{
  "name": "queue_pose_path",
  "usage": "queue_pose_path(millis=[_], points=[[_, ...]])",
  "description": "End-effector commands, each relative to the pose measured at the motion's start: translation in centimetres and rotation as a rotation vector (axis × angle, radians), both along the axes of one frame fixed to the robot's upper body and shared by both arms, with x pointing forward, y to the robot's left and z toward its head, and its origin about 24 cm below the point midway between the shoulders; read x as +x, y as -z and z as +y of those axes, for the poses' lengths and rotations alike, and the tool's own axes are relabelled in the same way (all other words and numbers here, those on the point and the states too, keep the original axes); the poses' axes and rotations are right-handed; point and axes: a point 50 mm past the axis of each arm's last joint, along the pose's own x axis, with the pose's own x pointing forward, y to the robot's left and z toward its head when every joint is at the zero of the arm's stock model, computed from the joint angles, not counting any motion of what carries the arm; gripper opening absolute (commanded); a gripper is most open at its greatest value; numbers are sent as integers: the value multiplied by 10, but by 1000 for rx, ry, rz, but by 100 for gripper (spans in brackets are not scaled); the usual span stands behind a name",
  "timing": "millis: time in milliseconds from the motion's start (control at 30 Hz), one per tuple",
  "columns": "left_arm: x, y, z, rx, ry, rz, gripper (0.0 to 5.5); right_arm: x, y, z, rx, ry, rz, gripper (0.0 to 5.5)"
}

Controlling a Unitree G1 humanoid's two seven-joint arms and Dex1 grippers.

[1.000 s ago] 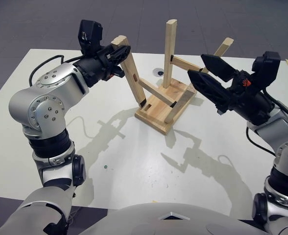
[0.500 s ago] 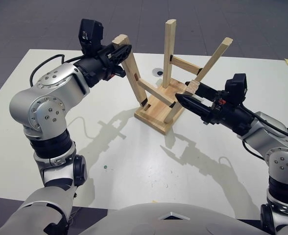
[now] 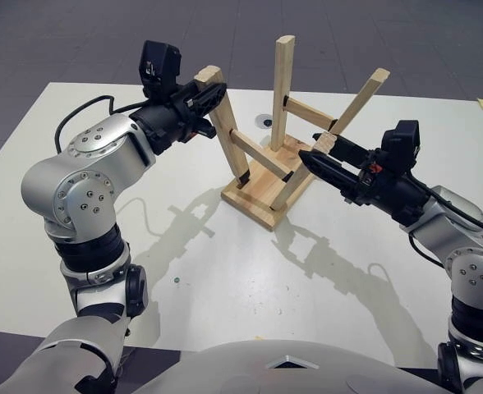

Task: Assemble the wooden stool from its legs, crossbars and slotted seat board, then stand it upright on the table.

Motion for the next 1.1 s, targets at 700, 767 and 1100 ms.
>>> queue_pose_path(millis=[700, 767, 1100], points=[[-2, -16, 7, -14, -5, -5, 102, -2, 9, 5, -17, 4, 12, 225], [-2, -16, 7, -20, -10, -8, 102, -2, 9, 5, -14, 6, 8, 224], [-2, -11, 17, 0, -19, 29, 102, -2, 11, 4, -21, 15, 7, 223]])
